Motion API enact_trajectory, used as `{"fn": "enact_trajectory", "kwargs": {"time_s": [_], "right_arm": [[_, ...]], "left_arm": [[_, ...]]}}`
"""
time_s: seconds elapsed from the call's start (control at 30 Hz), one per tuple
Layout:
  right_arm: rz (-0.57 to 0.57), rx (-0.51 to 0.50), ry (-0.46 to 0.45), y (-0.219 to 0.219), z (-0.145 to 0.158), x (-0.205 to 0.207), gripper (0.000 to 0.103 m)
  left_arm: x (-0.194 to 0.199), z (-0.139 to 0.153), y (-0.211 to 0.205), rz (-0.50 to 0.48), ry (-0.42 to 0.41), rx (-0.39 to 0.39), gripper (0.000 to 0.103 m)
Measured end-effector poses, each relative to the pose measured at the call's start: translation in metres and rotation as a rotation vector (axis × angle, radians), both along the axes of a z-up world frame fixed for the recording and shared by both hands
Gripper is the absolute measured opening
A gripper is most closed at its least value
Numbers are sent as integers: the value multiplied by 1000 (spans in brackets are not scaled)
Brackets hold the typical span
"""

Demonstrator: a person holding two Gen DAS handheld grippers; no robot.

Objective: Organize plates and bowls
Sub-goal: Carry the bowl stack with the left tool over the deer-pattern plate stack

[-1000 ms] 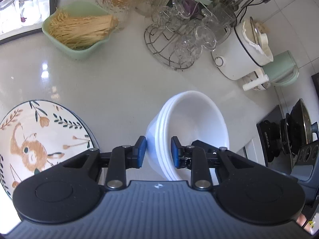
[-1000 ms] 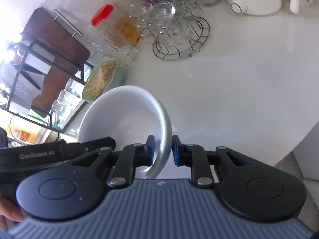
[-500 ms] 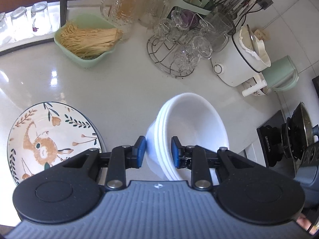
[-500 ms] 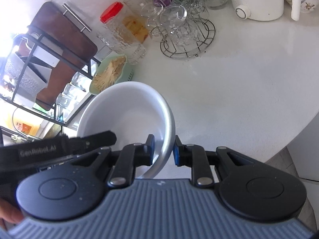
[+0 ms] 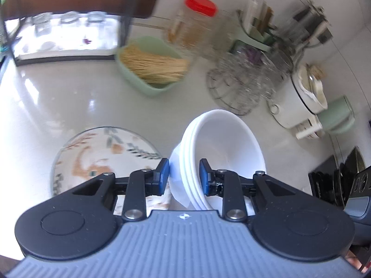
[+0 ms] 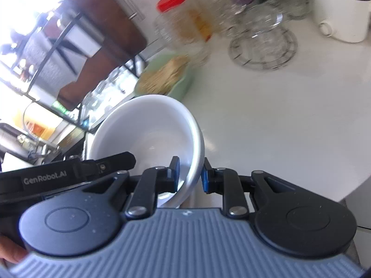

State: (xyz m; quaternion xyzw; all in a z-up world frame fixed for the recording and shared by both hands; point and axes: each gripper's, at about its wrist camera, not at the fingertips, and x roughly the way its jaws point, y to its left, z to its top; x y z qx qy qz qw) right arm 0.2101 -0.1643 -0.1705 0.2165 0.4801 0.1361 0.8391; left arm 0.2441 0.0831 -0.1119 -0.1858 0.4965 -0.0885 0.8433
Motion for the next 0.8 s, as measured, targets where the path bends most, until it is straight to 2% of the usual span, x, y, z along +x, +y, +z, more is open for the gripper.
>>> {"fn": "enact_trajectory", "kwargs": {"time_s": [0.27, 0.37, 0.47, 0.8], "right_arm": [[104, -74, 17, 57, -12, 13, 23], [135, -83, 35, 74, -19, 15, 23], [171, -97, 34, 86, -24, 15, 23], [223, -162, 97, 103, -48, 22, 23]], "left_arm": [[-10, -26, 45, 65, 13, 44, 31], [-14, -36, 57, 80, 10, 90, 31], [-15, -45, 69, 120, 24, 81, 31], [-13, -77, 72, 136, 85, 97, 32]]}}
